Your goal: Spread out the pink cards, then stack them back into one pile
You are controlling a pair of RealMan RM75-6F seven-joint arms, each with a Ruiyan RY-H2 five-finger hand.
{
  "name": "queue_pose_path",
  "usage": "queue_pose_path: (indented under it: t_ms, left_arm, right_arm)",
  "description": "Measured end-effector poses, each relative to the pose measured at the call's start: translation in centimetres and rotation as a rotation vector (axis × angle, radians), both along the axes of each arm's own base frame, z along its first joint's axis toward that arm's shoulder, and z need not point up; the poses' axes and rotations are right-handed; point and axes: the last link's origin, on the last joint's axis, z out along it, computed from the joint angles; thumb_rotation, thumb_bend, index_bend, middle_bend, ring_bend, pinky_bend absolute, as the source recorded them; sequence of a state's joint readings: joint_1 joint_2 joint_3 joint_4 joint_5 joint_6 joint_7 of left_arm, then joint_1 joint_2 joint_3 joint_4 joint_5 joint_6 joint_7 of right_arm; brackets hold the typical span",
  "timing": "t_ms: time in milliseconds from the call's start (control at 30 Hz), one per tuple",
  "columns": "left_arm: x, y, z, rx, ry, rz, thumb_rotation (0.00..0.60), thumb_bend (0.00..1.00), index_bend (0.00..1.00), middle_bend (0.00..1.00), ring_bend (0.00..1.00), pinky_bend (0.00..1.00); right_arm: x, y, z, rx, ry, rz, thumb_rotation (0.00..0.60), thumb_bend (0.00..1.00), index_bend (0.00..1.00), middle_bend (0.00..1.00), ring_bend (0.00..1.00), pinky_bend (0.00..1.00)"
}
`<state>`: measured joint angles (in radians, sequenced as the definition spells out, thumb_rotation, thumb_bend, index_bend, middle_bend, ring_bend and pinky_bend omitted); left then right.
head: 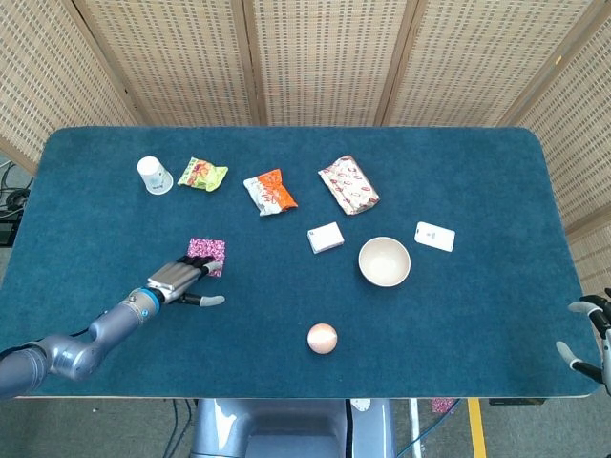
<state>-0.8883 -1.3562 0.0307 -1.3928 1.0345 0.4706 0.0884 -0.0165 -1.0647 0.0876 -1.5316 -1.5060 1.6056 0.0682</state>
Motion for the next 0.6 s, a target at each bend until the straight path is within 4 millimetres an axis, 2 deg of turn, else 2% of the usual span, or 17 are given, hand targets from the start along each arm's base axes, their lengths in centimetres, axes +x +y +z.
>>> queue_pose_path:
  t_ms: [600]
  left_arm:
    - [0.6,-2.8,0.4,-0.047,0.015,-0.047,0.006,0.00,0.00,0.00,0.00,0.04]
  right_arm:
    - [-0.1,0.1,0.0,-0.001,0.001,-0.003,0.600,0.23,0.35,0.31,0.16,0.14]
